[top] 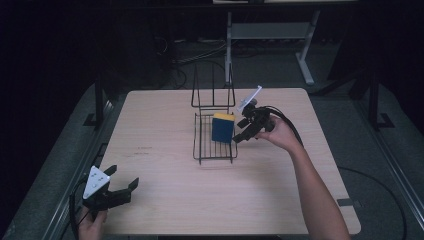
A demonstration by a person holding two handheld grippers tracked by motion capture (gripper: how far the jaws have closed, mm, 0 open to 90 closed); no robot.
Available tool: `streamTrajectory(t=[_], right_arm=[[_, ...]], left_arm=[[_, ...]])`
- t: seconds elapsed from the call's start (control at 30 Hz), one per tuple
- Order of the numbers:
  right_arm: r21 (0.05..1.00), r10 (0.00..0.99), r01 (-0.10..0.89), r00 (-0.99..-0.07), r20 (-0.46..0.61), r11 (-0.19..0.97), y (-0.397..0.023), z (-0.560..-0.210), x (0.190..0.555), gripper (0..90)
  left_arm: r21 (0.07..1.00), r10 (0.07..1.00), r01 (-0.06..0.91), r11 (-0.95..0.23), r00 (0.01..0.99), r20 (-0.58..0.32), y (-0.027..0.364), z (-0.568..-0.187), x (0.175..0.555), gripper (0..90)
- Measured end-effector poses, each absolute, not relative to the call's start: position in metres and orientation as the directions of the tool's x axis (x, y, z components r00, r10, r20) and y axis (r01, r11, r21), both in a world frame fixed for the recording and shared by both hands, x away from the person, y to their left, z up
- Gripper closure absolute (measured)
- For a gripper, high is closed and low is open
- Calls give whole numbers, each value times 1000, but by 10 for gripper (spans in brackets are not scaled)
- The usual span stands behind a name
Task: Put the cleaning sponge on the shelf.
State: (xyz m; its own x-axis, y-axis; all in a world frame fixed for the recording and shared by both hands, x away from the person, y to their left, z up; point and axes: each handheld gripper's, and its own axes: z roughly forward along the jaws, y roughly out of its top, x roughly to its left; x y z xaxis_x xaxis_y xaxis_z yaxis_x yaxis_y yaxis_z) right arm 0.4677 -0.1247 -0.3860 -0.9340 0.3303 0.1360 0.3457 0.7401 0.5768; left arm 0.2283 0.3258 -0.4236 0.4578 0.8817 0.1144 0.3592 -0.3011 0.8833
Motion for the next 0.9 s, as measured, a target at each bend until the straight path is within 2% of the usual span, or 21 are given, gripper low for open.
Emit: streamTrajectory(t=[0.9], right_arm=[[578,363,376,-920,145,724,-146,-390,450,228]], left_arm=[[885,881,357,-300,460,113,324,-424,228,139]])
